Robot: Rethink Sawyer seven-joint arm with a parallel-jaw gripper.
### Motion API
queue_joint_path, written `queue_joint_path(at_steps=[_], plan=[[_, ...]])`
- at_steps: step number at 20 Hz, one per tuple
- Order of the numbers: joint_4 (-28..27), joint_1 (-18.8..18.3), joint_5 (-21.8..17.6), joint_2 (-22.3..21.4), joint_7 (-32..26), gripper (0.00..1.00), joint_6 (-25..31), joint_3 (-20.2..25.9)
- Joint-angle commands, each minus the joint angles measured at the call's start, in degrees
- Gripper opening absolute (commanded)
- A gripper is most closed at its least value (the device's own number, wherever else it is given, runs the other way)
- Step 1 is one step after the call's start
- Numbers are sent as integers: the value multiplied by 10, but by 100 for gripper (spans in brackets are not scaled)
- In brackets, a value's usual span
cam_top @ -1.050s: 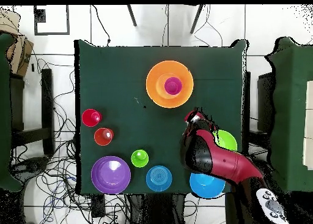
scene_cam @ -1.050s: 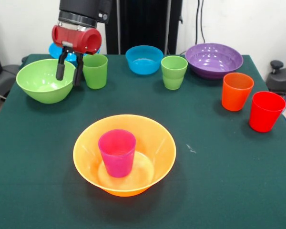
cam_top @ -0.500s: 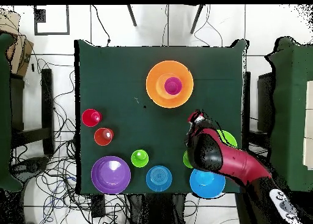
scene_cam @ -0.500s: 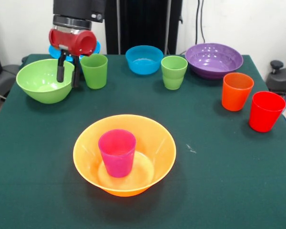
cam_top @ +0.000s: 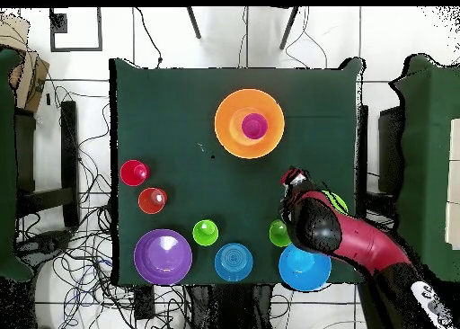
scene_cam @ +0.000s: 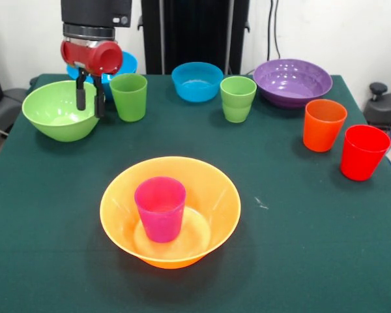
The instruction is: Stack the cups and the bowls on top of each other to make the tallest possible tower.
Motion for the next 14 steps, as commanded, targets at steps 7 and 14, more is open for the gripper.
queue_joint_path(at_steps=[7, 14], plan=[[-12, 35, -59, 38, -16, 100, 32, 46], [-16, 28, -64, 30, -23, 100, 47, 43]])
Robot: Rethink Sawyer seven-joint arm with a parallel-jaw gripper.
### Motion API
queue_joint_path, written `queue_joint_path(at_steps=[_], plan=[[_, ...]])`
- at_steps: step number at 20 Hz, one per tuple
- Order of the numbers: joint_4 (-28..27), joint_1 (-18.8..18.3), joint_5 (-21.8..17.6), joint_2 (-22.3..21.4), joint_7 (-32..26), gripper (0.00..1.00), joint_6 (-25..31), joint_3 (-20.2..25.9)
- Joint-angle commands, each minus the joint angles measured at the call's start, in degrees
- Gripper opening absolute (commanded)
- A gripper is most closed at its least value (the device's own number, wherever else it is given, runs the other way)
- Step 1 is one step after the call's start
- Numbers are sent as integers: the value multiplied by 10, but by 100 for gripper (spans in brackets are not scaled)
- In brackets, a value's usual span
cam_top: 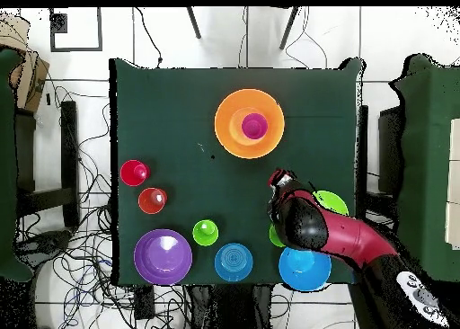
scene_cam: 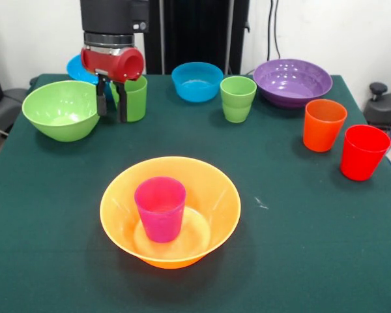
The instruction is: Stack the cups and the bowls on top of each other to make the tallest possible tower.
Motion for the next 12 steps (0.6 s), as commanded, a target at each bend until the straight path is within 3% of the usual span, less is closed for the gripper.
queue_joint_path(at_steps=[1, 6, 12], plan=[[-19, 7, -46, 15, -26, 100, 48, 37], [-18, -5, -45, -11, -41, 100, 79, 42], [42, -53, -43, -70, -52, 100, 100, 76]])
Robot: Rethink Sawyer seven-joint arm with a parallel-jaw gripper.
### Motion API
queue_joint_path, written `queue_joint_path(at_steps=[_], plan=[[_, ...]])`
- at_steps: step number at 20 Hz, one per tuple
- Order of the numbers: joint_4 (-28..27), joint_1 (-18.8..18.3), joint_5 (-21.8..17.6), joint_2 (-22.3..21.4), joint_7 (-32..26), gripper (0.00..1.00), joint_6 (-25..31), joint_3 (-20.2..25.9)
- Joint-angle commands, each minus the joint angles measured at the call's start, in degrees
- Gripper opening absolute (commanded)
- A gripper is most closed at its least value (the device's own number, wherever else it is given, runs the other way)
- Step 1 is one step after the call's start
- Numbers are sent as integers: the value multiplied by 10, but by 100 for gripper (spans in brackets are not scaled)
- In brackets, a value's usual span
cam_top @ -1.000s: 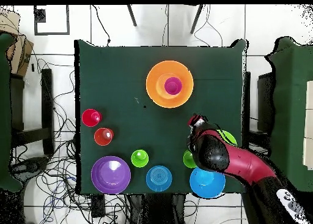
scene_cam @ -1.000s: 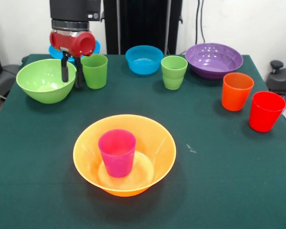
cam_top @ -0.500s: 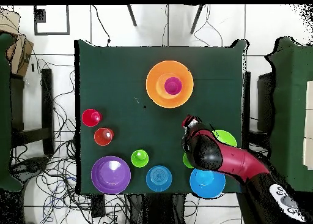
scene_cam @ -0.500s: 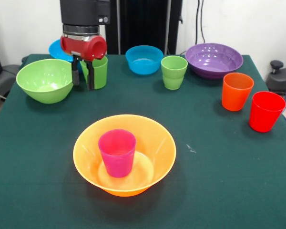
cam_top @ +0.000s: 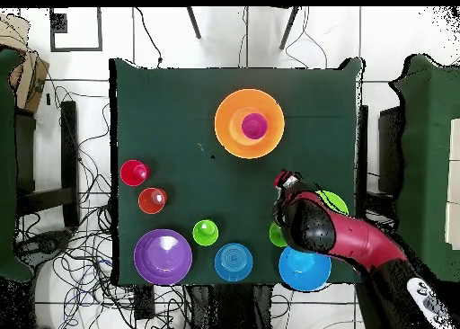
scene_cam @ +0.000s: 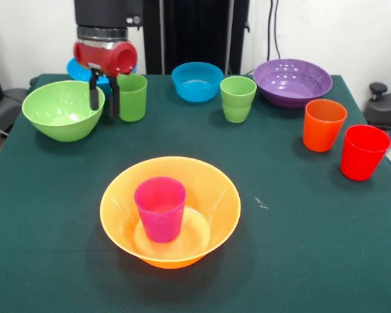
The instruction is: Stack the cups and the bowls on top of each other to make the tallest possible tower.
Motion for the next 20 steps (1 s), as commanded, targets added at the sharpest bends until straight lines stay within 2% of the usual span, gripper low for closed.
queue_joint_path(at_steps=[1, 9, 14, 20], plan=[[40, -38, -38, -50, -53, 100, 82, 71], [53, -65, -44, -67, -66, 100, 102, 91], [24, -59, -52, -36, -67, 100, 106, 86], [11, -41, -55, -21, -52, 100, 99, 74]])
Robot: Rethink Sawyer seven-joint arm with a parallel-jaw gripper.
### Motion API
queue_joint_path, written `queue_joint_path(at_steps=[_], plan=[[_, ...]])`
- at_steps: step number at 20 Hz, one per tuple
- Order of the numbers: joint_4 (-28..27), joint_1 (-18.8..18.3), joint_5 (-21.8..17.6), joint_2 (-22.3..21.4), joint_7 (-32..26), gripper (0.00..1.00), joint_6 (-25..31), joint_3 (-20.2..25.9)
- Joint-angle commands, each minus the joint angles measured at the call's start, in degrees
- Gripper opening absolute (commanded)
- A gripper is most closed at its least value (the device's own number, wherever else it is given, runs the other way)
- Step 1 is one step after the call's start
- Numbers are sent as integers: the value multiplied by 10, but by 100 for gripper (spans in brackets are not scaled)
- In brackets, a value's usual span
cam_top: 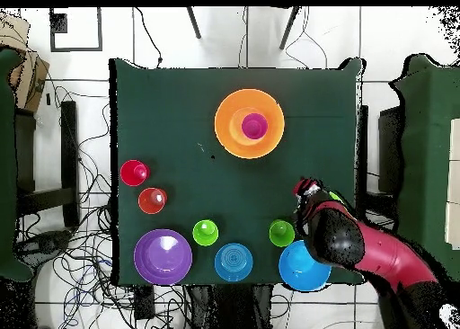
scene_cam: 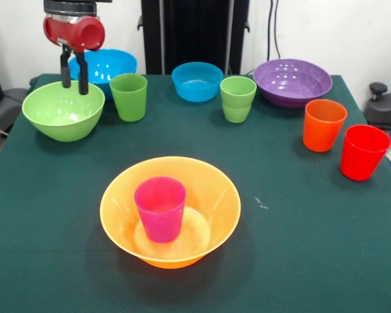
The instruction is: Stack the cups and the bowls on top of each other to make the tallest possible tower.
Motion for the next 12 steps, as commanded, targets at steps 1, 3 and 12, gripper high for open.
queue_joint_path(at_steps=[1, 3, 12], plan=[[-12, 24, -50, 23, -51, 100, 57, 46], [-18, 30, -53, 33, -46, 100, 49, 39], [-33, 36, -58, 51, -41, 100, 35, 30]])
